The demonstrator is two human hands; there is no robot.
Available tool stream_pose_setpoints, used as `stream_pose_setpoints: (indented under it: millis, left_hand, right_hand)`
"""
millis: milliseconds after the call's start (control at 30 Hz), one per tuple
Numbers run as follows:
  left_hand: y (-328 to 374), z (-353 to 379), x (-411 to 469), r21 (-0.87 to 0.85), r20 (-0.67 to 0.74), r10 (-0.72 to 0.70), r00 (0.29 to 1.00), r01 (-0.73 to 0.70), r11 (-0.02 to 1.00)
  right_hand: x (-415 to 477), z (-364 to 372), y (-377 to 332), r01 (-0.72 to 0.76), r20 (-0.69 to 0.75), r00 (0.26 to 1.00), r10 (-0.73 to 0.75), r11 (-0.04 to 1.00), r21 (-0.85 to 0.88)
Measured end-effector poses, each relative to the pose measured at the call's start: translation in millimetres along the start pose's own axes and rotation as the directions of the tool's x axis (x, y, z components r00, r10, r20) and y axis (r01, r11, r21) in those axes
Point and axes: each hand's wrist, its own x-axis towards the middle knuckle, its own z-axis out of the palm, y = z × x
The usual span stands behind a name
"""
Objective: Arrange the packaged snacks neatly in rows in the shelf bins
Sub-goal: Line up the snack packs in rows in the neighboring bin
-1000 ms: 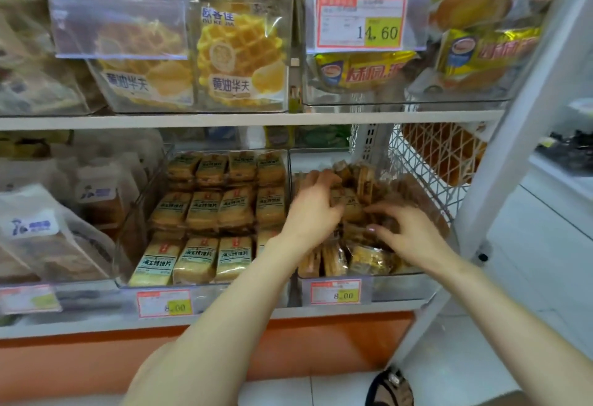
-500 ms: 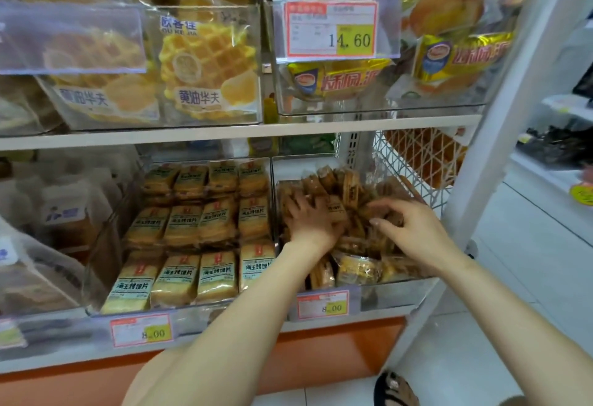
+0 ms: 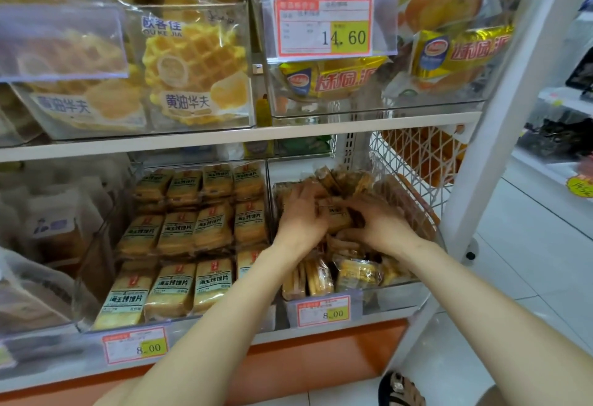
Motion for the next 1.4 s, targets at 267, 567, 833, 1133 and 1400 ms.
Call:
stream_pose_setpoints:
  millis: [267, 567, 833, 1133, 1400]
  left_hand:
    - [-21.3, -56.0, 17.0, 0.258, -0.152, 0.087, 0.985, -0.045, 0.965]
    - [-31.1, -53.2, 9.5, 0.516, 0.207, 0.018, 0.978, -0.125, 0.847]
    - [-27.7, -40.5, 22.5, 0.539, 0.296, 0.014, 0.955, -0.179, 0.823]
    - [-23.6, -27.2, 28.9, 0.670, 0.240, 0.071, 0.968, -0.218, 0.710]
    - [-30.4, -47.7, 26.9, 0.425, 0.142, 0.133, 0.981, -0.182, 0.887]
  right_hand:
    - [11.8, 1.3, -5.0, -0.002, 0.055, 0.998, 0.006, 0.997, -0.071]
    - [5.6, 3.1, -4.0, 0.010, -0.069, 0.998, -0.013, 0.999, -0.049]
    - [1.8, -21.6, 9.8, 0.078, -0.448, 0.894, -0.001, 0.985, 0.154]
    - [0.0, -33.3, 25.2, -0.138, -0.267, 0.960, 0.083, 0.971, -0.195]
    - [-2.5, -30.1, 18.3, 0.009, -0.412, 0.907, -0.090, 0.981, -0.194]
